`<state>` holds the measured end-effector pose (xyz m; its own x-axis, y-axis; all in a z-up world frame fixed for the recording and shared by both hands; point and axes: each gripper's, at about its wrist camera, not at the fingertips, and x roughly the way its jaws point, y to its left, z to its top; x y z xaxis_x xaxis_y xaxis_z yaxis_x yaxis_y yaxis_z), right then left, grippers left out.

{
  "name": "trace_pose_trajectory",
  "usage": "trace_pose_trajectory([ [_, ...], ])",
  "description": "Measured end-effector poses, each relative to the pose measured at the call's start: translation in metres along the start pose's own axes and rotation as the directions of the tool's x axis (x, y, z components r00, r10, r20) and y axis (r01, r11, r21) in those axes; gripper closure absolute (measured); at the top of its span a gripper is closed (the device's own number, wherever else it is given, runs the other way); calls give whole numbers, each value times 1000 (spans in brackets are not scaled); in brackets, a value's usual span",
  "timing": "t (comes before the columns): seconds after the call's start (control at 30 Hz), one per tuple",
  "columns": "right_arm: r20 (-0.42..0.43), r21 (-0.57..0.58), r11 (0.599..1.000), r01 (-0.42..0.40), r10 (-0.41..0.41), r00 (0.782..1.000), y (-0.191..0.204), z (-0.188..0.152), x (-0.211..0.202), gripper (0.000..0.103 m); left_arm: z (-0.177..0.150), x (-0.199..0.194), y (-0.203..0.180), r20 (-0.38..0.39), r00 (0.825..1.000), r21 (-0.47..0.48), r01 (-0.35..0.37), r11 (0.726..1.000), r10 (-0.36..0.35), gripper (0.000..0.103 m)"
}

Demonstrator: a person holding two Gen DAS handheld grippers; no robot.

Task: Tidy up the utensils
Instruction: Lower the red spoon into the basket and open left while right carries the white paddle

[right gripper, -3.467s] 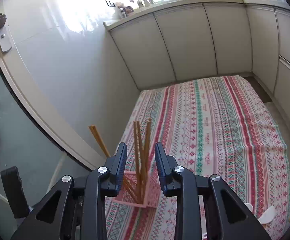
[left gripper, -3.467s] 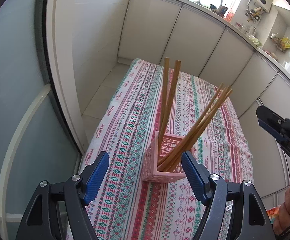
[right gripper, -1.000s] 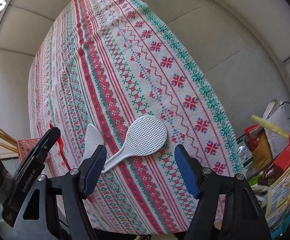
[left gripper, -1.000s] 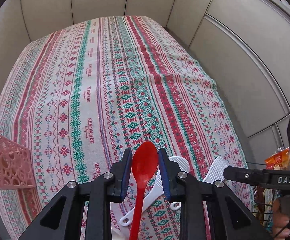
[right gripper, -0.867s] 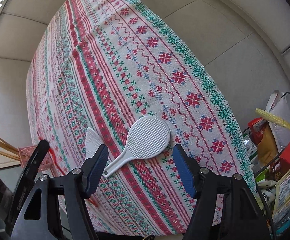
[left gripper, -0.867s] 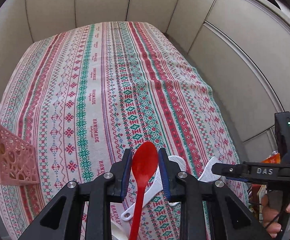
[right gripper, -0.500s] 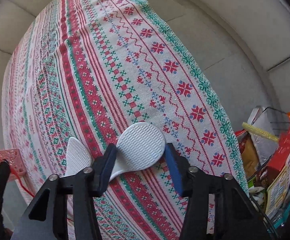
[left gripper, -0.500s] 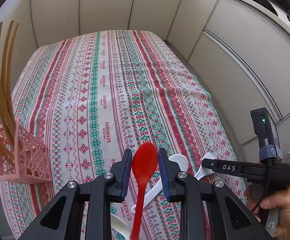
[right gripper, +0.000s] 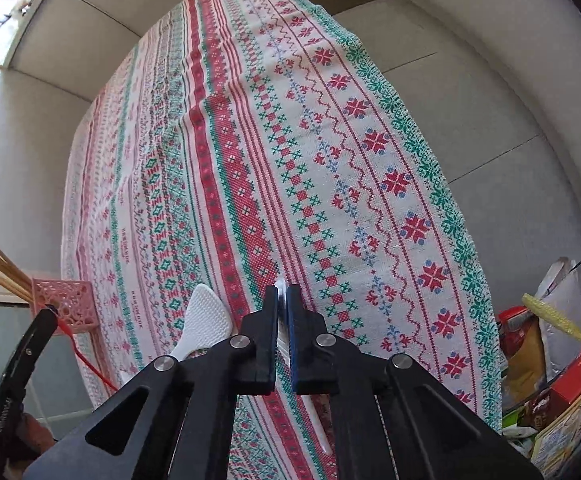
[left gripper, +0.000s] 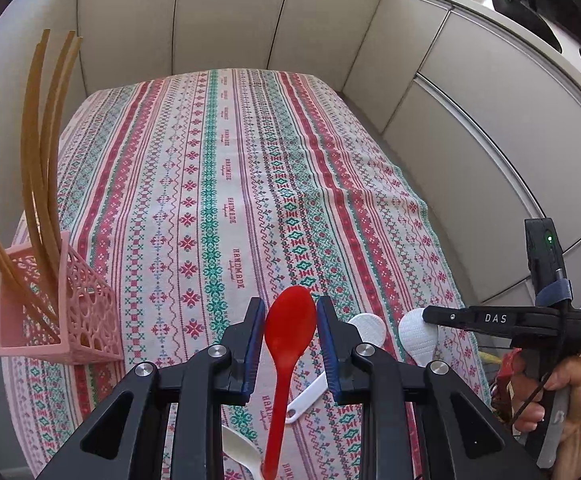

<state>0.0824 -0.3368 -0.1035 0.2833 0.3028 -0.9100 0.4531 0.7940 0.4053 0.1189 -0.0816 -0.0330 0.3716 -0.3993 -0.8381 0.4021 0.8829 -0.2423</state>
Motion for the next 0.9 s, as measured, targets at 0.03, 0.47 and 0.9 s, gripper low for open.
trace_pose_trajectory([
  [0.03,-5,8,1000,-18,18,1000,0,1,-1,100,0,-1,0,4,1000,-4,1,1000,-1,76],
  [0.47,159,-58,993,-102,110,981,19,-17,-61,100,7,-49,-5,167,986,-11,34,999,-32,76],
  [0.9,327,-226,949,-218,285,901,74,-38,-115,100,12,-143,25,436,900,-52,-7,999,29,76],
])
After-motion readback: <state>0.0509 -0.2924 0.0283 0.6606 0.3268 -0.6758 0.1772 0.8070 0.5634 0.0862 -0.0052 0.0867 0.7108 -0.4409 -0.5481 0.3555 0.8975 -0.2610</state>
